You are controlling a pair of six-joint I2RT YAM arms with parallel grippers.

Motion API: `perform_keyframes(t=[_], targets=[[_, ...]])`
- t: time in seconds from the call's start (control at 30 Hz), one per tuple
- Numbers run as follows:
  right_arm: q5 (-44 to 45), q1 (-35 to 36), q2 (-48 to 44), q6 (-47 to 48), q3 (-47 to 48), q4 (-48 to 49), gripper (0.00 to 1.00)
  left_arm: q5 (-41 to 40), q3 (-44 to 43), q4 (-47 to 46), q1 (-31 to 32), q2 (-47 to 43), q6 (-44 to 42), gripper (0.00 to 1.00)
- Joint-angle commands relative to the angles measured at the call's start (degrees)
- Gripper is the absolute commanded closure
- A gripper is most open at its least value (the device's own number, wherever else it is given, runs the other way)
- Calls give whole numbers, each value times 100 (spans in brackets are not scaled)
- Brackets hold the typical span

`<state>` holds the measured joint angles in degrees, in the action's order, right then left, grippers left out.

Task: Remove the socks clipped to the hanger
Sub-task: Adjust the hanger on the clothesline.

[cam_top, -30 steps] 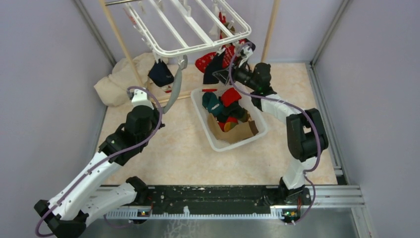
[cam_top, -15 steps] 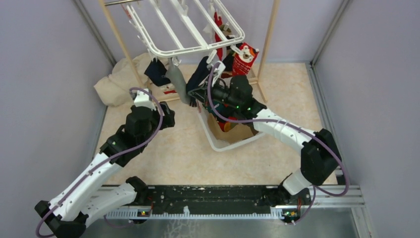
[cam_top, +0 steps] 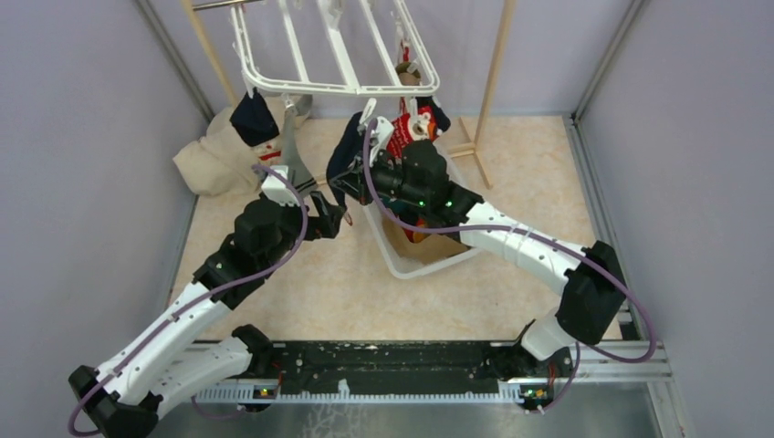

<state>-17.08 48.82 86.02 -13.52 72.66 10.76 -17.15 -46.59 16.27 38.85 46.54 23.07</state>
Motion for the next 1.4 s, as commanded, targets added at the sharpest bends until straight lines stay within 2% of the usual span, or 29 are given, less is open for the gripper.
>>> perform_keyframes(t=[0.0, 0.23, 0.47, 0.5, 0.53, 0.57, 0.6, 0.67, 0.7, 0.73, 0.8, 0.83, 0.87, 0.97, 1.13, 1.37], targets=[[83, 271, 73, 58, 650, -239, 100, 298, 79, -432, -18, 2, -118, 1], [63, 501, 242, -2, 1141, -536, 100, 525, 185, -687, -17, 184, -167, 1], [47, 597, 277, -62, 1337, -791, 100, -60, 336, -847, -9, 91, -94, 2], [47, 608, 272, -75, 1338, -801, 100, -109, 387, -943, -9, 58, -99, 5], [40, 623, 269, -87, 1340, -808, 100, -135, 422, -1039, -9, 45, -100, 12], [46, 628, 269, -89, 1345, -823, 100, -148, 439, -1121, -9, 44, -102, 25], [55, 637, 278, -97, 1347, -840, 100, -161, 435, -1172, -8, 80, -101, 38], [68, 645, 293, -98, 1383, -909, 100, -263, 404, -1203, -9, 150, -59, 77], [85, 648, 300, -98, 1410, -970, 100, -338, 376, -1181, -10, 177, -26, 91], [112, 647, 306, -99, 1438, -1032, 100, -431, 352, -1128, -9, 207, 15, 100], [195, 647, 307, -76, 1522, -1275, 95, -637, 340, -1017, -15, 207, 157, 100], [299, 644, 293, -66, 1569, -1422, 84, -715, 353, -991, -18, 170, 195, 100], [388, 646, 254, -66, 1597, -1564, 67, -772, 360, -957, -16, 127, 236, 100], [743, 641, -42, -15, 1524, -1864, 55, -932, 312, -739, -17, 27, 360, 100], [1338, 321, -854, -119, 1149, -2217, 48, -1147, 37, -257, -101, 115, 491, 100], [1636, -924, -1927, -355, 636, -2514, 45, -847, -300, 62, -483, 409, 482, 100]])
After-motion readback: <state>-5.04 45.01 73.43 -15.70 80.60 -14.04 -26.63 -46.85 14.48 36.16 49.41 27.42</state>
